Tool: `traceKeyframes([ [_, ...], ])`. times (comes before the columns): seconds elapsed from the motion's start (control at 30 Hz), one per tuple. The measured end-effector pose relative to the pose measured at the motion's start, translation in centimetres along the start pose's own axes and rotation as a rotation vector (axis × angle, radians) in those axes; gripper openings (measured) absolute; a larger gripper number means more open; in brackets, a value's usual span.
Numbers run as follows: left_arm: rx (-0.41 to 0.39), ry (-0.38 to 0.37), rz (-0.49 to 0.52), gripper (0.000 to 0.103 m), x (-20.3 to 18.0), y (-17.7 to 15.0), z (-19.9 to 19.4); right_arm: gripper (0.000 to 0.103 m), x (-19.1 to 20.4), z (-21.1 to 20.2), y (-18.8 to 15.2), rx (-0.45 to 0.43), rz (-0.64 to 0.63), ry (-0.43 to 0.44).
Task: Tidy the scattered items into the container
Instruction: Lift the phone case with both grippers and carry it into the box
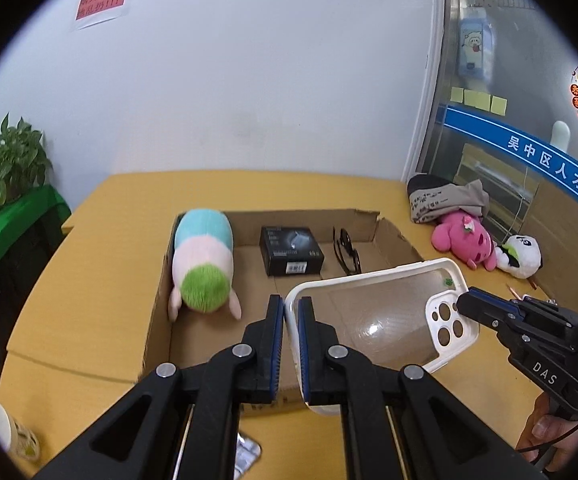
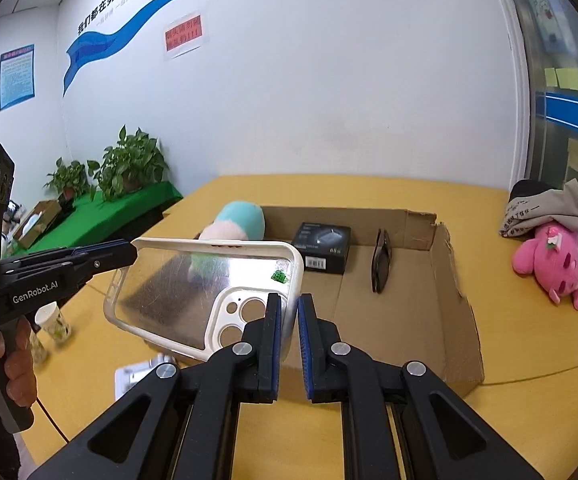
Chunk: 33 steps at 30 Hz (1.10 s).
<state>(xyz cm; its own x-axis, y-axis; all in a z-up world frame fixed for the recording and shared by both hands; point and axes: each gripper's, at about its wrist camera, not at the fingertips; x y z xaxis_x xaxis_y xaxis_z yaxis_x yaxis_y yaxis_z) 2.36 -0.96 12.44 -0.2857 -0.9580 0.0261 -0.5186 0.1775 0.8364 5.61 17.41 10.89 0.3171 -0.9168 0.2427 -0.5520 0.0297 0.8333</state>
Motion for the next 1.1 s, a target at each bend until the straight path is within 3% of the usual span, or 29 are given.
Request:
traceKeyframes([
  [0.2, 0.009, 0.037, 0.042, 0.006, 2.1, 2.3, 1.2, 0.009, 0.8, 2.9, 1.9, 0.004, 0.021, 0.025],
  [0.37, 0.059, 0.048, 0.039, 0.006, 4.6, 2.3, 3.4, 0.010, 1.5, 6.9, 2.3, 0.062, 0.053, 0.055],
  [0.53, 0.159, 0.083, 0.038, 0.006, 7.0, 0.6, 6.8, 0.010, 1.9, 11.6, 1.3, 0.145, 0.094, 0.078],
  [0.67, 0.287, 0.081, 0.009, 0.006, 8.8, -2.0, 10.8, 0.010, 1.7, 15.3, 0.1, 0.221, 0.118, 0.075],
  [0.9, 0.433, 0.100, 0.053, 0.006, 8.9, -5.1, 14.5, 0.010, 1.1, 20.0, -2.2, 0.360, 0.138, 0.051],
  [1.1, 0.471, 0.150, 0.122, 0.006, 8.1, -5.6, 15.3, 0.010, 0.7, 22.2, -3.7, 0.449, 0.151, 0.036],
])
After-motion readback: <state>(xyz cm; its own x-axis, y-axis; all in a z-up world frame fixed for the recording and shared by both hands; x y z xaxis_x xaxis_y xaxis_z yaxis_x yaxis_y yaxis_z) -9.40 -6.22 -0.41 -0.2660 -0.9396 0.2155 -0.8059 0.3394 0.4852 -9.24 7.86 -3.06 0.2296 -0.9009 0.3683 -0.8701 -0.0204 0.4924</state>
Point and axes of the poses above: each gripper's, at about its wrist camera, not at the fingertips, and z roughly the way its jaws point, x to its left, y to its top, and after that the axes turned 10 degrees about z, right-handed
